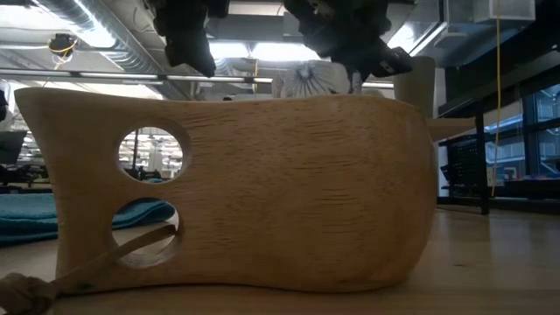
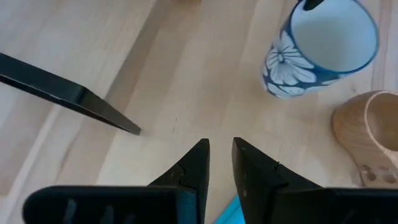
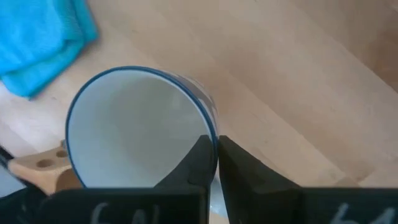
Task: Stack small to large cups/mugs on shelf
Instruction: Remove the blue mug from the shelf
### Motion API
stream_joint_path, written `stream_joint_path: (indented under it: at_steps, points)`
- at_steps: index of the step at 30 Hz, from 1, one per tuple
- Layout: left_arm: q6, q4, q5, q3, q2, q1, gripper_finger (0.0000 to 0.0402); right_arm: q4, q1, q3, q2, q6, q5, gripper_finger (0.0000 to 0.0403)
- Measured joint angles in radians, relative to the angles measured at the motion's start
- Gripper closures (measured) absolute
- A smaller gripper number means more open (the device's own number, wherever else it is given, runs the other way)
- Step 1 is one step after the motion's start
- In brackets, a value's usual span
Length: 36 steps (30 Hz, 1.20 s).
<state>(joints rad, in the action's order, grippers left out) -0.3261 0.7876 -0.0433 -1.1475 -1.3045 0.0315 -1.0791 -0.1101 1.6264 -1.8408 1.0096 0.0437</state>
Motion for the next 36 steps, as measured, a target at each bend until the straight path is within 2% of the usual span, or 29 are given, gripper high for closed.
stream_joint_path:
  at_steps: [12, 20, 31, 36]
  points:
    - [-0.068, -0.068, -0.023, 0.034, 0.0, -0.052, 0.0337, 0.045, 0.0, -0.076, 0.0, 0.004, -0.021, 0.0378]
    - [-0.095, -0.074, -0.023, 0.034, -0.012, -0.067, 0.0337, 0.044, 0.0, -0.077, 0.0, 0.0, -0.077, 0.0361]
    - [-0.11, -0.076, -0.026, 0.034, -0.028, -0.086, 0.0337, 0.049, 0.0, -0.079, 0.0, -0.035, -0.08, 0.0359]
    - [-0.11, -0.075, -0.07, 0.034, -0.028, -0.085, 0.0337, 0.036, 0.001, -0.102, 0.002, -0.05, -0.087, 0.0359]
